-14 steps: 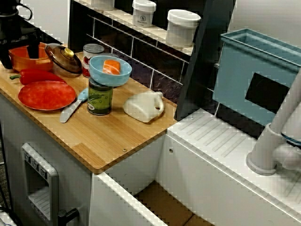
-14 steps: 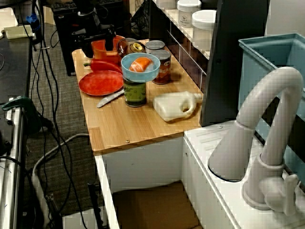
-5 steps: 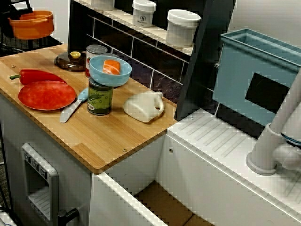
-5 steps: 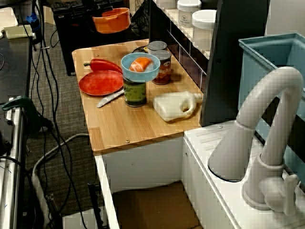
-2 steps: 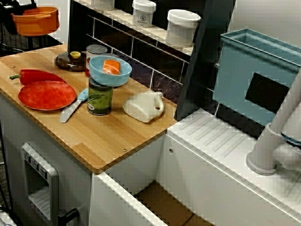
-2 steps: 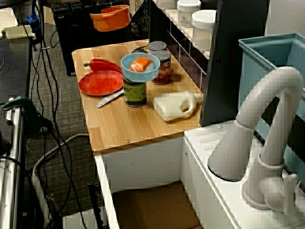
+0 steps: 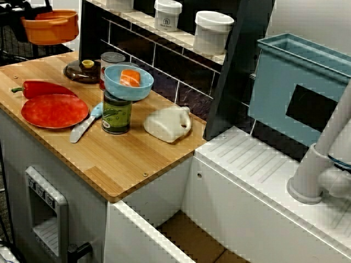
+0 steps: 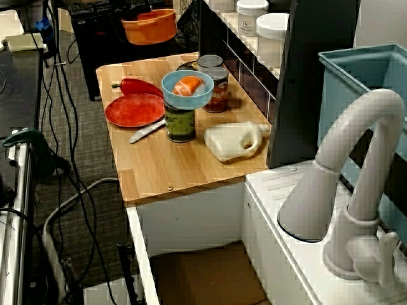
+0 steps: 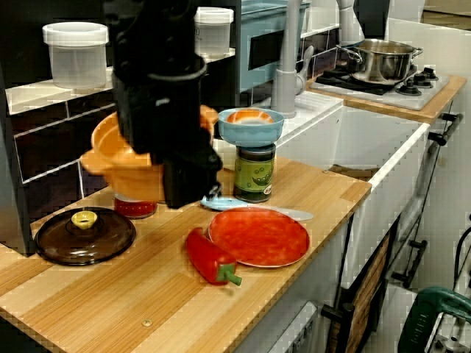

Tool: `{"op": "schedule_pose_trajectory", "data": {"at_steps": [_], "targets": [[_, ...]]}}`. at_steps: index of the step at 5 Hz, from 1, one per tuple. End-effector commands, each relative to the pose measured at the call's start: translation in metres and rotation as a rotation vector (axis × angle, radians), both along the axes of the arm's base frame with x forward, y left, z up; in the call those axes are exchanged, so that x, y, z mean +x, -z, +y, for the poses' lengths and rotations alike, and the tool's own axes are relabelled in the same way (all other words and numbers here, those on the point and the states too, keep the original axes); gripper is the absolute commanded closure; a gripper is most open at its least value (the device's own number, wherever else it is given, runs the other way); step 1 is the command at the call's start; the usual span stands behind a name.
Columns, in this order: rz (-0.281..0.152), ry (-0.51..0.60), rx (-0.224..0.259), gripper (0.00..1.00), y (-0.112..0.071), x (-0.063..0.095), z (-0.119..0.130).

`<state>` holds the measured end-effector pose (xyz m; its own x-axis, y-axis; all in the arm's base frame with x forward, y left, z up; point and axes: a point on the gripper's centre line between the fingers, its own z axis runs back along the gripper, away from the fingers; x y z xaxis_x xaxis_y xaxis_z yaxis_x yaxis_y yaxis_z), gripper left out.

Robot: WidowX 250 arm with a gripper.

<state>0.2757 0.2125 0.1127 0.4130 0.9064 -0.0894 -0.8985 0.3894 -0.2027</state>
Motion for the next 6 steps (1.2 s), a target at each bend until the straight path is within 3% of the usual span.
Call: {"op": "schedule_pose_trajectory", "data": {"at_steps": [1, 4, 6], "targets": [[-0.026, 0.063, 0.057, 1.00, -0.022, 0.000, -0.025], [-0.014, 0.182, 0.062, 1.00, -0.026, -0.005, -0.059], [-0.007, 0.245, 0.033, 1.00, -0.050, -0.018, -0.069]]}}
